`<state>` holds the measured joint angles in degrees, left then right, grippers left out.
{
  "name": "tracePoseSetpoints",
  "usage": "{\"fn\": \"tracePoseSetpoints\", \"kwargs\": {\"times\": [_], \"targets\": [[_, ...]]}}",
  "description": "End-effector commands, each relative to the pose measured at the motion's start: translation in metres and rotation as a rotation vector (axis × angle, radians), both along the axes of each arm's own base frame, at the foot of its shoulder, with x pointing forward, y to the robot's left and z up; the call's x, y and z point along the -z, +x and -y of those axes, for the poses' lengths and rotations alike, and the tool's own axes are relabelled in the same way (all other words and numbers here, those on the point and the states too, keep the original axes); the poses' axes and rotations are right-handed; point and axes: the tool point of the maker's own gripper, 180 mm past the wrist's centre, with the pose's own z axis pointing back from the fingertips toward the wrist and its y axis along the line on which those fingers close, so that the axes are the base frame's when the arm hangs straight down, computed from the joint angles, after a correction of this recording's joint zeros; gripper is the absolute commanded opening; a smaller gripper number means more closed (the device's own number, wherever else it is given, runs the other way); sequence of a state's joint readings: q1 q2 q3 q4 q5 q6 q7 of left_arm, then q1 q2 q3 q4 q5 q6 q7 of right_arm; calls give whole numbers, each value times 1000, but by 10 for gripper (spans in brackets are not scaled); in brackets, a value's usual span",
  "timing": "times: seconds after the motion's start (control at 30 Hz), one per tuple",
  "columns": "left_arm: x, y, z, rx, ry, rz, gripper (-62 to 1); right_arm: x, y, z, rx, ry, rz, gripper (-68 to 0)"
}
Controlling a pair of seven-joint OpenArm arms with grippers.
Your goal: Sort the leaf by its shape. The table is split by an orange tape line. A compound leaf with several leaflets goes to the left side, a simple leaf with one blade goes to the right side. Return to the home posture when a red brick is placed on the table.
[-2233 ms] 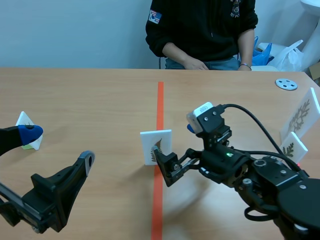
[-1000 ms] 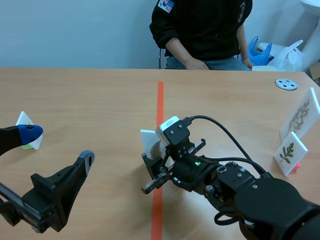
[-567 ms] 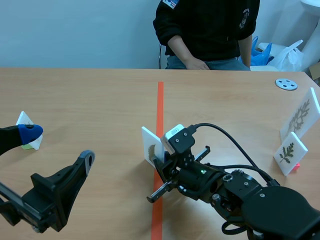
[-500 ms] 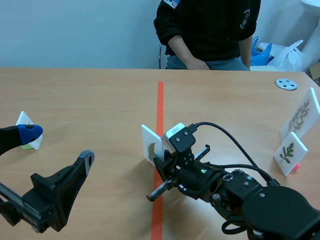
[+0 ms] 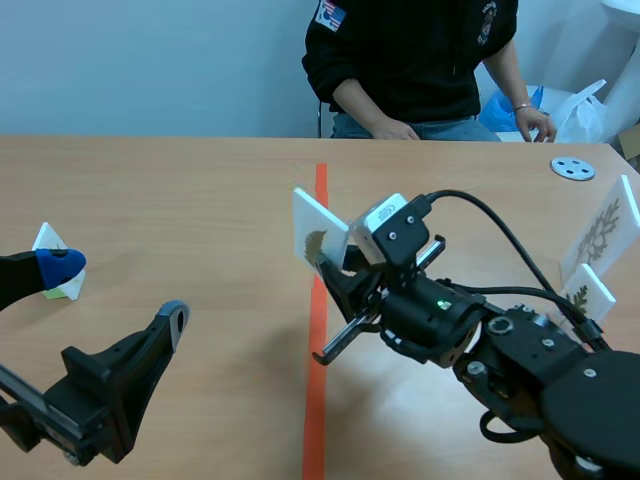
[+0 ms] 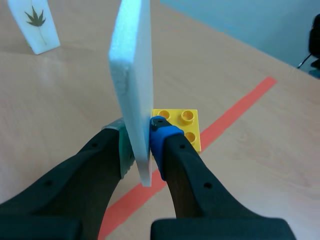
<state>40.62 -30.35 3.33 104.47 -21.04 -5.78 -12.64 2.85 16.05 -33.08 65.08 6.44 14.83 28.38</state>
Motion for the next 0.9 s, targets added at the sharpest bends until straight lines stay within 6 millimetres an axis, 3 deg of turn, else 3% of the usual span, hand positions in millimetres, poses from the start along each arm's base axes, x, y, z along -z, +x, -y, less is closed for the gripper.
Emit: {"fn": "tracePoseSetpoints", "kwargs": {"times": [0.0, 0.47, 0.87], "targets": [[-8, 2, 0, -1, -15, 28, 14, -14, 4, 11, 20, 5, 37, -643], [-8, 2, 0, -1, -15, 28, 14, -55, -23, 78, 105, 28, 24, -642], [-8, 2, 0, -1, -15, 28, 14, -61, -55, 143, 225, 82, -93, -642]]}}
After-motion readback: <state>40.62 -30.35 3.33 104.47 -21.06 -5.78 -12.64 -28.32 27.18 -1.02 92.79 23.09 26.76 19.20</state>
